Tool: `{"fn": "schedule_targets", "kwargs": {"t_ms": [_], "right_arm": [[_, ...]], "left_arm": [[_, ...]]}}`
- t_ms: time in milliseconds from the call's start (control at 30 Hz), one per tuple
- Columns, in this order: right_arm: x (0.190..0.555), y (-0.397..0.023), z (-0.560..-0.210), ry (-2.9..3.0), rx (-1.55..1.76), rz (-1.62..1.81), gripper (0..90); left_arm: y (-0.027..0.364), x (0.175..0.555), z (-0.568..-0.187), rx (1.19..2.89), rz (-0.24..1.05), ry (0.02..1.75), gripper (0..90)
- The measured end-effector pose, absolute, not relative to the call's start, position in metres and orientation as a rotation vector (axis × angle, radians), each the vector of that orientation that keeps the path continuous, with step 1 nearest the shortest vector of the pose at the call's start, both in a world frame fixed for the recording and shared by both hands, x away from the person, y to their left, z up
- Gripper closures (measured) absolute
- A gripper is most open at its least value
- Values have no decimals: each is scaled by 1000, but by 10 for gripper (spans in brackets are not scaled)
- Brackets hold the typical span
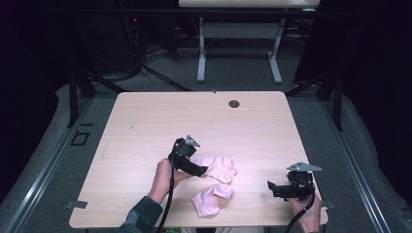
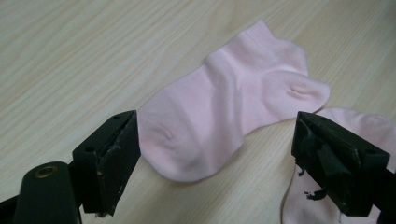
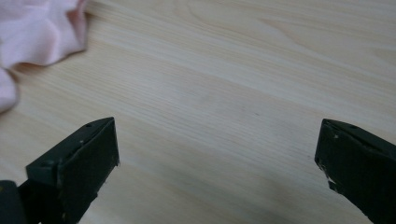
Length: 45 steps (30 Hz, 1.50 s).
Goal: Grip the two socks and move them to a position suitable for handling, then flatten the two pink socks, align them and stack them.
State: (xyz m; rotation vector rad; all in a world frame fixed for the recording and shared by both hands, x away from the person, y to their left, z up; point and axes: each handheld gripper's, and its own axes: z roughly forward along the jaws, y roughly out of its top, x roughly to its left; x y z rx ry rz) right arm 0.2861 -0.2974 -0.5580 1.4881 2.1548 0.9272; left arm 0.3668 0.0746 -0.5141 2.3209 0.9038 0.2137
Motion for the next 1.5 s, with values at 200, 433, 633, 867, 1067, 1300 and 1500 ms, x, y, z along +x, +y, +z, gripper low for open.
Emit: {"fn": "schedule_targets", "kwargs": {"t_ms": [200, 433, 633, 867, 1067, 1300, 1500], "right_arm": [[275, -279, -543, 2196, 1460, 976, 0], [265, -271, -544, 2229, 1484, 991, 0], [256, -263, -548, 2267, 1507, 992, 0], [254, -258, -552, 2291, 1518, 993, 0], [254, -256, -553, 2291, 1531, 989, 12], [254, -254, -556, 2304, 1544, 995, 26], [252, -246, -556, 2327, 1526, 981, 56]], "left_arm": [[79, 353, -511, 2339, 254, 887, 138], [77, 343, -512, 2365, 272, 867, 136], [61, 325, -511, 2411, 248, 763, 140], [36, 315, -513, 2475, 199, 645, 170], [8, 307, -517, 2556, 171, 524, 213], [-17, 301, -530, 2676, 212, 426, 459], [-21, 312, -535, 2668, 178, 422, 812]]}}
